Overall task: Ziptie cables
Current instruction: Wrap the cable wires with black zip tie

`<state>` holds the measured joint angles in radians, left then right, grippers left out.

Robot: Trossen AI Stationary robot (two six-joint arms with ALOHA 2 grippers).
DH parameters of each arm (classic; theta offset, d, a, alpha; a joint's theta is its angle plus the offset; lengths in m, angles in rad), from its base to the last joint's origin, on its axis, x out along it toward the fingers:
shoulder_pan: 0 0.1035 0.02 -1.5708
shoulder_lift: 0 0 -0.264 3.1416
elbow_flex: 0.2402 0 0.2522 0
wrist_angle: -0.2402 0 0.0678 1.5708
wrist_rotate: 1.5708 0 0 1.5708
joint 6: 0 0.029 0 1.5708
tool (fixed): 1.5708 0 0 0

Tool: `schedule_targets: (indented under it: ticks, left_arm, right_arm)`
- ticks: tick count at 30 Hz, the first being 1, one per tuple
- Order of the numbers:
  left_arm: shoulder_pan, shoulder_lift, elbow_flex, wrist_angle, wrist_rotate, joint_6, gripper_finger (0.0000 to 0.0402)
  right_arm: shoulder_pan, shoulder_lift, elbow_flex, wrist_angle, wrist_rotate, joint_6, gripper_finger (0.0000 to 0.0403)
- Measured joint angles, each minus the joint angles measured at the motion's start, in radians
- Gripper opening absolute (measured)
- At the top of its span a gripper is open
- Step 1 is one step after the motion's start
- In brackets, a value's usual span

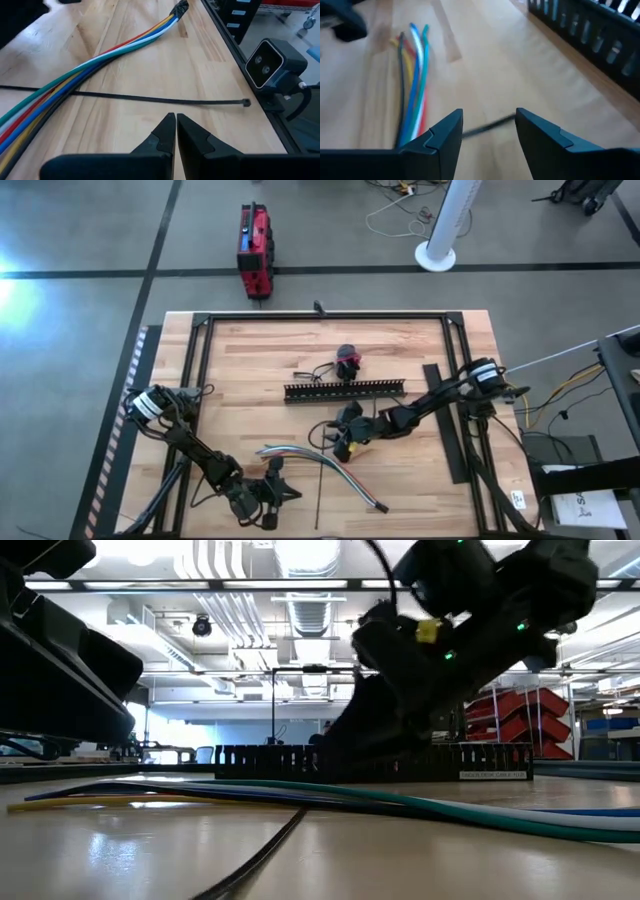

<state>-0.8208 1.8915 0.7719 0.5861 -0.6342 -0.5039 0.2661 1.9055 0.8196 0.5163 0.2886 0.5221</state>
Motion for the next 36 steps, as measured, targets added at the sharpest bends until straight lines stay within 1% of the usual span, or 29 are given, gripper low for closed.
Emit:
schedule_targets:
  ticks: [2,4,8,9,12,16,20,21,24,27,36]
  left_arm:
    - [0.0,0.0,0.0,0.0,0.0,0.017,0.0005]
    - [0.0,0.0,0.0,0.0,0.0,0.036,0.0009]
    - [0.0,0.0,0.0,0.005,0.0,0.077,0.002]
    - [0.002,0.0,0.0,0.007,-0.001,0.082,0.0023]
    - [0.009,0.0,0.0,0.006,-0.005,0.085,0.0033]
    - [0.012,0.0,0.0,0.008,-0.007,0.083,0.005]
    - [0.012,0.0,0.0,0.008,-0.008,0.082,0.0068]
    - [0.012,0.0,0.0,0.008,-0.007,0.081,0.0072]
    - [0.012,0.0,0.0,0.008,-0.008,0.083,0.008]
    - [0.013,0.0,0.0,0.008,-0.008,0.084,0.0083]
    - [0.02,0.001,0.0,0.008,-0.009,0.071,0.0071]
  right_arm:
    - [0.023,0.0,-0.001,0.009,0.002,-0.015,0.0166]
    - [0.05,0.0,-0.003,0.014,0.033,-0.035,0.0163]
    - [0.078,0.018,0.006,0.02,0.172,-0.08,0.0151]
    - [0.072,0.032,0.007,0.019,0.188,-0.079,0.0145]
    - [0.051,0.07,0.026,0.021,0.181,-0.078,0.0117]
    - [0.05,0.11,0.069,0.024,0.175,-0.119,0.0066]
    - [0.05,0.109,0.095,-0.001,0.175,-0.156,0.0014]
    - [0.05,0.108,0.096,-0.011,0.176,-0.158,0.0008]
    - [0.045,0.109,0.094,-0.053,0.176,-0.157,0.0007]
    - [0.045,0.124,0.093,-0.053,0.177,-0.158,0.0007]
    - [0.046,0.136,0.099,-0.062,0.179,-0.162,0.0001]
